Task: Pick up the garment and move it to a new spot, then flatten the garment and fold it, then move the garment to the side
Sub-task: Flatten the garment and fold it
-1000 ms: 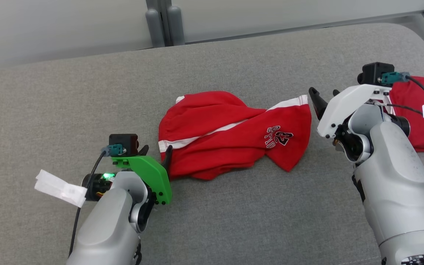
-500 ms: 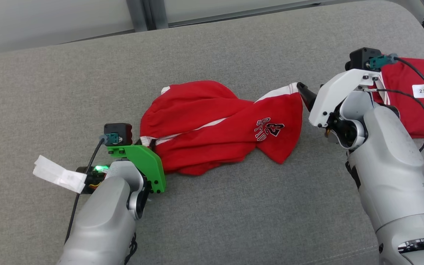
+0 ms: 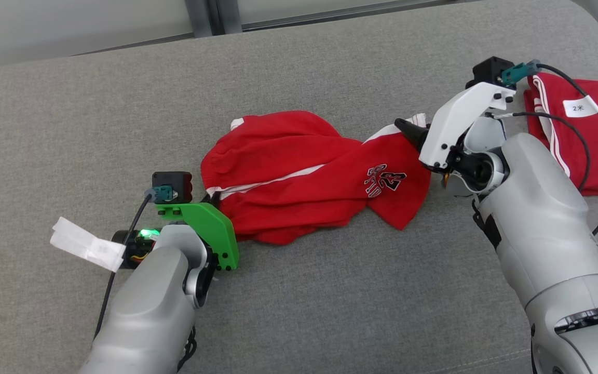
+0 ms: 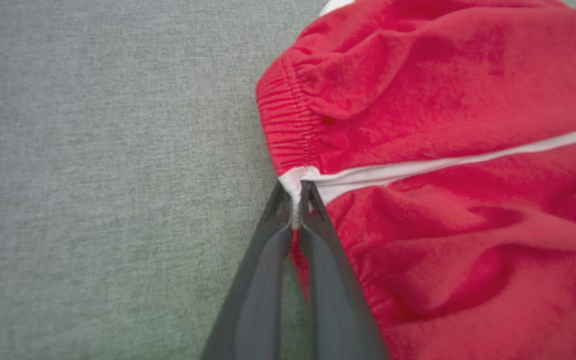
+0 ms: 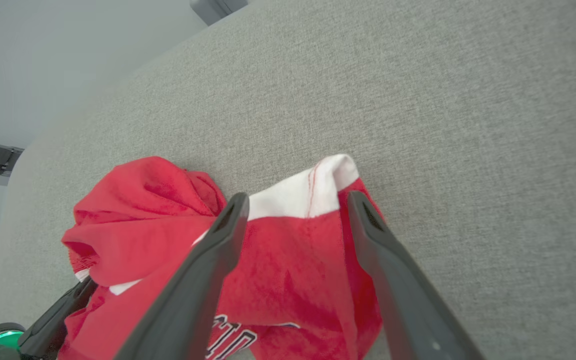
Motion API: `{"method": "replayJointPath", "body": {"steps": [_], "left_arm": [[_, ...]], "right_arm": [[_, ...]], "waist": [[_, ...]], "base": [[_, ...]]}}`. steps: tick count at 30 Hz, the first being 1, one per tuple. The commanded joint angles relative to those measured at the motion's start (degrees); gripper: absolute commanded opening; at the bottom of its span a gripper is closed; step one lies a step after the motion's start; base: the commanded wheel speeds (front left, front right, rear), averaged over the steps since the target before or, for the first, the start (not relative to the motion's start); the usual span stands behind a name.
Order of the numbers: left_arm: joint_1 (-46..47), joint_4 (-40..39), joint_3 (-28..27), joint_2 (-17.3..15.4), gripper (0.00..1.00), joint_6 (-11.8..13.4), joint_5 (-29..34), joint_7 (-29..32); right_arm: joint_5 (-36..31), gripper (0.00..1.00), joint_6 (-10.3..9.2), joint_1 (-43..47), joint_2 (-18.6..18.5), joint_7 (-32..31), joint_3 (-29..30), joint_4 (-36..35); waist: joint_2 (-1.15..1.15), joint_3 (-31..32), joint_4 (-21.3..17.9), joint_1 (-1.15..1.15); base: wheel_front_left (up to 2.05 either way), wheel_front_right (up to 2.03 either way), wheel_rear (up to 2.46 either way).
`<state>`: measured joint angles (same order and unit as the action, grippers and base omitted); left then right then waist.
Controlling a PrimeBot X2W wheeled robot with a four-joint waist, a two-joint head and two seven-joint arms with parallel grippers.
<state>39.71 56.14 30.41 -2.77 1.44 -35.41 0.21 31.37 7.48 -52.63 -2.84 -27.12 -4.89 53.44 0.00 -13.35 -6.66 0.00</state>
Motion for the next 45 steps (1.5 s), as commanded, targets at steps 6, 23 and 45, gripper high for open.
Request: {"method": "replayJointPath", "body": {"steps": [6,23,45], "left_arm": [[1.45,0.98,1.73,-0.25,0.00,-0.37,-1.63,-0.84],[3.03,1.43,4.99,-0.25,0.00,-0.96,-5.83,-3.41],[10.86,-11.42,-7.54,-1.47,0.00,-7.42,-19.17,-11.36]], "right_arm": [[2.51,1.00,0.00,-4.05,-0.11,1.93,-2.36,6.91],[11.27,0.00,0.00,-10.82,-0.13,12.15,-10.25,17.76],[14.60,0.00,0.00,-18.46,-0.97,31.97,-12.32,10.21]], "waist": [[0.00,-0.22,0.25,0.00],[0.00,-0.89,1.63,0.00],[0.00,5.42,-0.82,0.00]], "base": [[0.00,0.00,0.00],[0.00,0.00,0.00],[0.00,0.00,0.00]]}}
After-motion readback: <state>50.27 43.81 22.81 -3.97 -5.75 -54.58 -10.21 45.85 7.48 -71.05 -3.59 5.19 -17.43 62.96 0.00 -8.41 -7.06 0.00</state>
